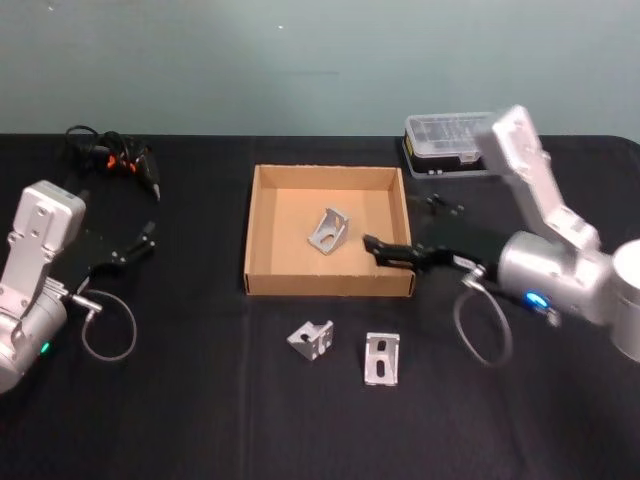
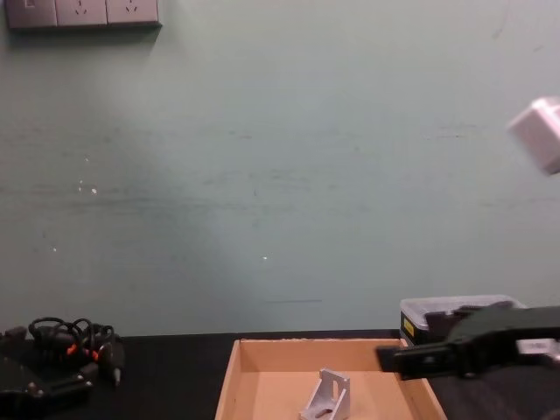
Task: Use one hand to pick up the angle iron from the table and place it into the box.
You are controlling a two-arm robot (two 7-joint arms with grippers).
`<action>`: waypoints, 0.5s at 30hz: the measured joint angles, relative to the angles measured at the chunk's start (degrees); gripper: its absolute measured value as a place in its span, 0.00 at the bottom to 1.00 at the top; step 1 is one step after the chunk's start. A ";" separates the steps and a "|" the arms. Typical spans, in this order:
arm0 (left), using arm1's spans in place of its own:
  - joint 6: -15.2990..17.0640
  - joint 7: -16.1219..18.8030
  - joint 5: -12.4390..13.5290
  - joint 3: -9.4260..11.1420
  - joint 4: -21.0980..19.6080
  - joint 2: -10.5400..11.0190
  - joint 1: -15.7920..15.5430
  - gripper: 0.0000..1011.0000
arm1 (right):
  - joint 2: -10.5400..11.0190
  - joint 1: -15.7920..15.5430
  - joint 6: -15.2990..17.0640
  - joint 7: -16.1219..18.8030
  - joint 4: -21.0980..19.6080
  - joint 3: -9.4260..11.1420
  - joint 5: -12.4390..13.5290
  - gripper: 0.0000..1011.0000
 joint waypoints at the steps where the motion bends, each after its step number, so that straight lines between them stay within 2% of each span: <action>1: -0.01 0.00 0.00 0.00 0.00 0.00 0.00 1.00 | 1.70 -2.57 -0.41 0.24 -3.27 1.16 1.17 0.99; 2: 0.00 0.00 0.00 0.00 0.00 0.00 0.00 1.00 | 1.70 -2.57 -0.41 0.24 -3.27 1.16 1.17 0.99; 4: -0.01 0.00 0.00 0.00 0.00 0.00 0.00 1.00 | 4.98 -7.23 -1.41 1.03 -8.85 3.01 3.37 0.99; 5: 0.00 0.00 0.00 0.00 0.00 0.00 0.00 1.00 | 4.98 -7.23 -1.41 1.03 -8.85 3.01 3.37 0.99; 7: 0.00 0.00 0.00 0.00 0.00 0.00 0.00 1.00 | 8.54 -11.21 -2.57 2.77 -13.15 4.04 4.92 0.99; 8: 0.00 0.00 0.00 0.00 0.00 0.00 0.00 1.00 | 9.45 -12.10 -2.98 3.30 -14.14 4.24 5.28 0.99; 12: 0.00 0.00 0.00 0.00 0.00 0.00 0.00 1.00 | 13.07 -15.46 -5.68 6.42 -16.49 4.43 6.60 0.99; 15: 0.00 0.00 0.00 0.00 0.00 0.00 0.00 1.00 | 15.18 -16.84 -7.86 8.83 -16.71 3.68 6.96 0.99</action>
